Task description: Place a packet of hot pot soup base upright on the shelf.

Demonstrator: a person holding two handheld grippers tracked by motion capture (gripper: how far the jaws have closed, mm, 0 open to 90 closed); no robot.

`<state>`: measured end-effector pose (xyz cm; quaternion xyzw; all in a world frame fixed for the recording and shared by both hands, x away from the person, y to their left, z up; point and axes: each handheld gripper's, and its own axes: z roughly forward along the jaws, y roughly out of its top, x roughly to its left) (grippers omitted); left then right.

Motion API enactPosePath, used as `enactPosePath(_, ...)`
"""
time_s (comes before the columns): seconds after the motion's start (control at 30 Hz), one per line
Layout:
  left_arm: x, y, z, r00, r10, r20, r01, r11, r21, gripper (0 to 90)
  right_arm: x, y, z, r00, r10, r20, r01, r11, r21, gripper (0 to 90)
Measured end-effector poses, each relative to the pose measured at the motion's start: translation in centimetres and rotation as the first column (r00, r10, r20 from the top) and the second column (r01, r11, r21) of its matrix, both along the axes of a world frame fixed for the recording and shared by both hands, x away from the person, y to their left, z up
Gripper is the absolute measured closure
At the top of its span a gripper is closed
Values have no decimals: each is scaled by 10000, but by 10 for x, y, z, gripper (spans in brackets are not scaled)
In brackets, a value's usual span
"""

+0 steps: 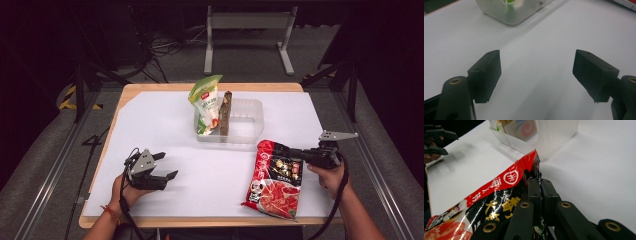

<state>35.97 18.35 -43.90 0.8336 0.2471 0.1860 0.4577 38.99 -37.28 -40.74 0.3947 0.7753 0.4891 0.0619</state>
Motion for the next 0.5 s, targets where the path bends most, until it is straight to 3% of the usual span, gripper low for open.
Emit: enactPosePath(0.5, 1, 4, 1, 9999, 167, -12, -167, 9997, -195, 228, -22, 11, 38, 9961, 210, 860, -273, 9969, 735, 887)
